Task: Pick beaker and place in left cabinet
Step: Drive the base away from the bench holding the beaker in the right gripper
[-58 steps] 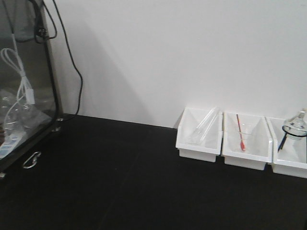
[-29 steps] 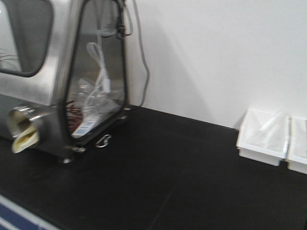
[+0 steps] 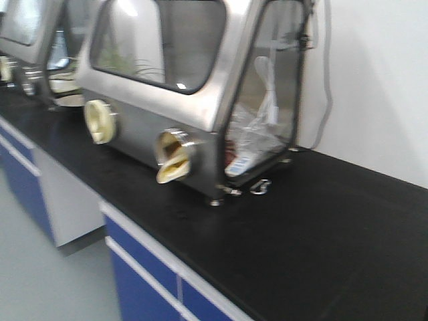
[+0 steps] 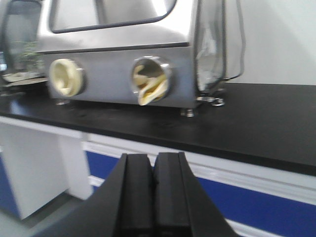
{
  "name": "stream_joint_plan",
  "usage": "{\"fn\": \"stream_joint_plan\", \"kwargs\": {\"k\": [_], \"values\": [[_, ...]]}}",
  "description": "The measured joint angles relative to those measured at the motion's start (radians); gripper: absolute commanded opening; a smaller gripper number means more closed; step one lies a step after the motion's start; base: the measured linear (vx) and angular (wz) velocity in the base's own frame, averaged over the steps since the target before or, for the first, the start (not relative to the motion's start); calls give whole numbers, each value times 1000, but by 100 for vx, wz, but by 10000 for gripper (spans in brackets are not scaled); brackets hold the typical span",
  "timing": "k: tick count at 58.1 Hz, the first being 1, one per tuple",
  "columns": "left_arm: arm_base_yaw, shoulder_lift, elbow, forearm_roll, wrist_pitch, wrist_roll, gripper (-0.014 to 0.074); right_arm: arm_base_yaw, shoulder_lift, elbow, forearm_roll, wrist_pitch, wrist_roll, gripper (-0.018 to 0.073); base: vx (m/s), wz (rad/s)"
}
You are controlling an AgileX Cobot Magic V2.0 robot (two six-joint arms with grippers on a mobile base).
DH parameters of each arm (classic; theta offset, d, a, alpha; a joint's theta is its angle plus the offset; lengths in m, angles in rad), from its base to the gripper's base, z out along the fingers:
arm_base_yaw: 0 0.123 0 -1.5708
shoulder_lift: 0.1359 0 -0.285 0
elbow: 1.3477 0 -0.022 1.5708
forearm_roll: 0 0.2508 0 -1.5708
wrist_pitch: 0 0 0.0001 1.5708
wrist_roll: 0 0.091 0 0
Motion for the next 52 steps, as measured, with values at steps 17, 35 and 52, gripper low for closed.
{"fn": "stream_joint_plan", "kwargs": {"k": [17,35,52], "values": [[0,0,0,0,0,0,1,0,0,0,0,0,0,-3,-1,70],[0,0,0,0,0,0,1,0,0,0,0,0,-1,-3,10,66],[0,0,0,0,0,0,1,0,0,0,0,0,-1,-3,23,51]]}}
